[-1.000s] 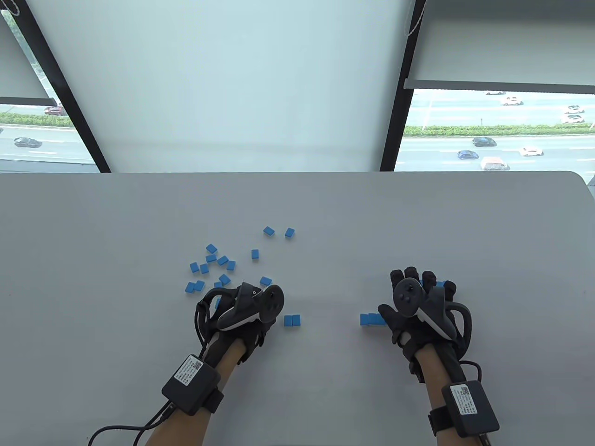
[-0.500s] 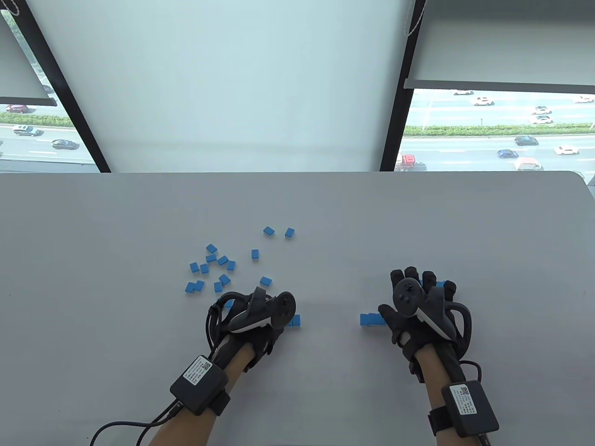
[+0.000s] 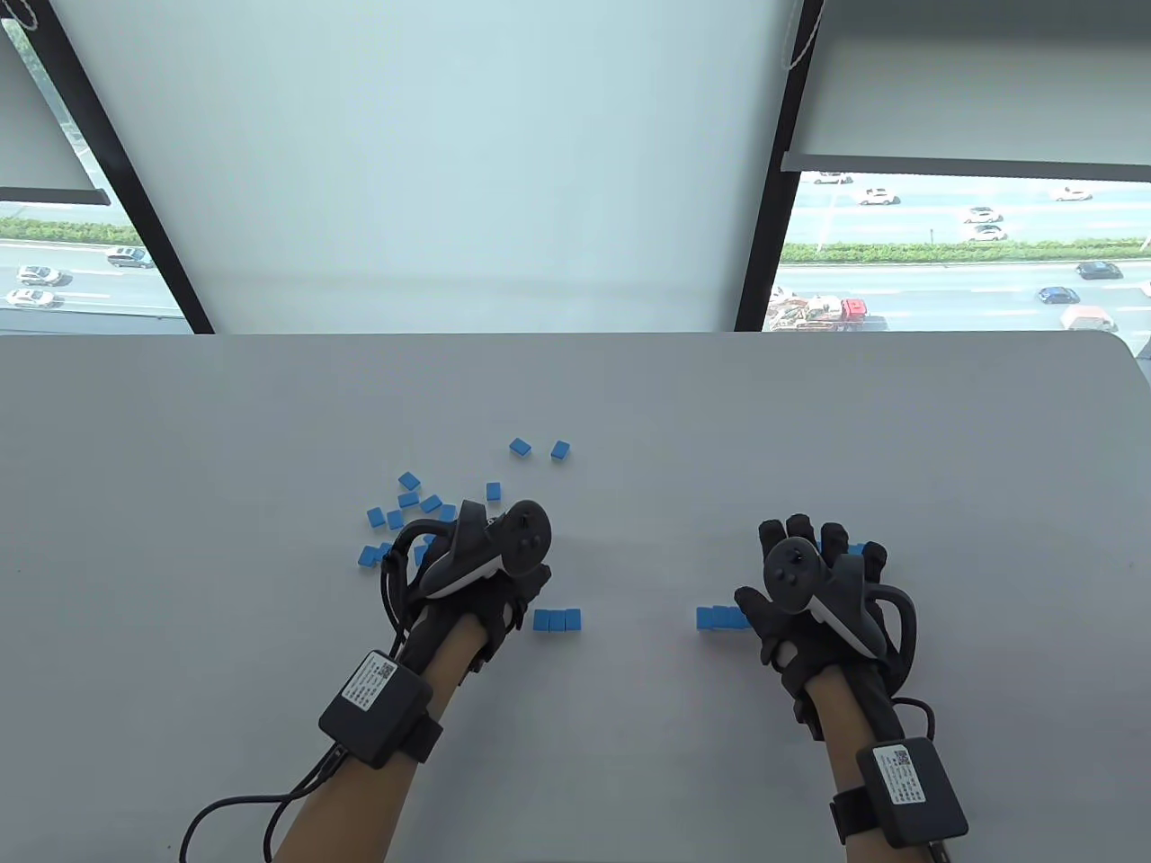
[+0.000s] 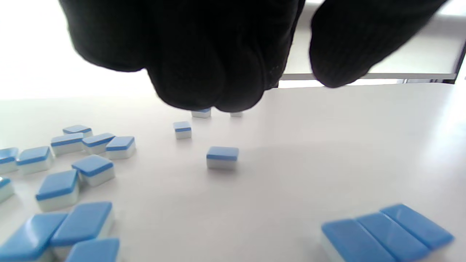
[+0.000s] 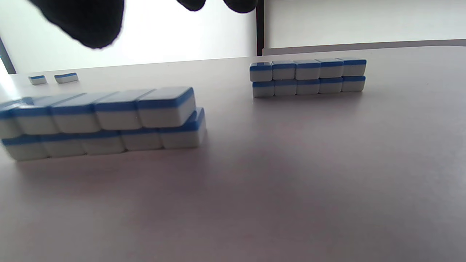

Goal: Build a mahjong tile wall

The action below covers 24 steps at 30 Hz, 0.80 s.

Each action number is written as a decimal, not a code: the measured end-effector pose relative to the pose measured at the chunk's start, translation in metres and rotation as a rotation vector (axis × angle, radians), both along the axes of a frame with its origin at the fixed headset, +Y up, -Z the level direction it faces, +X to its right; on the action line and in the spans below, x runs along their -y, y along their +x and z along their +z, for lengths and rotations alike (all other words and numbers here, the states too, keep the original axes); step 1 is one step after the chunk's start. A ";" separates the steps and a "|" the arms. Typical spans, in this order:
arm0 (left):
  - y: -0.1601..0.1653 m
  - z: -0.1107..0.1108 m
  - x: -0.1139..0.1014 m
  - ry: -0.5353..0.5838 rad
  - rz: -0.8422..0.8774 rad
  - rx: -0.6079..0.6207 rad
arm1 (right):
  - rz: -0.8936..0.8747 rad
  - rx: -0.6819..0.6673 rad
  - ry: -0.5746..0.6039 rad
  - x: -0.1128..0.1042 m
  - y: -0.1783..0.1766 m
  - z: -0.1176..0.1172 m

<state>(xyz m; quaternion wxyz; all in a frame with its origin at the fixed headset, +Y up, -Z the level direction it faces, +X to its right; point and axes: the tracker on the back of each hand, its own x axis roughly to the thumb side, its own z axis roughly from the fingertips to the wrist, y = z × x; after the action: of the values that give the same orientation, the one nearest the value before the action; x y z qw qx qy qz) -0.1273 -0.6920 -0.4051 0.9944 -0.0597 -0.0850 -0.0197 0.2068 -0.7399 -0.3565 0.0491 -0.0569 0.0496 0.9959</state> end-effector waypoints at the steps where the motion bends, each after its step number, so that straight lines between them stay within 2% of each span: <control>1: 0.001 -0.007 0.001 -0.005 -0.012 -0.040 | -0.002 0.002 -0.001 0.000 0.001 0.000; 6: 0.008 -0.034 0.020 -0.075 -0.100 -0.183 | -0.006 0.007 0.000 -0.001 0.002 0.000; 9: 0.014 -0.043 0.033 -0.136 -0.172 -0.248 | -0.009 0.003 0.005 -0.001 0.002 0.000; 16: 0.021 -0.048 0.050 -0.169 -0.188 -0.250 | -0.025 -0.008 -0.007 0.002 0.000 0.001; 24: 0.018 -0.046 0.054 -0.176 -0.138 -0.277 | -0.035 -0.033 -0.007 0.002 -0.005 0.003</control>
<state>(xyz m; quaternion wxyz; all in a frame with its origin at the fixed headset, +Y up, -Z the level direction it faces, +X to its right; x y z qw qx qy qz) -0.1088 -0.7455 -0.4507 0.9838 -0.1544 0.0558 -0.0721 0.2018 -0.7415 -0.3540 0.0656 -0.0400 0.0549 0.9955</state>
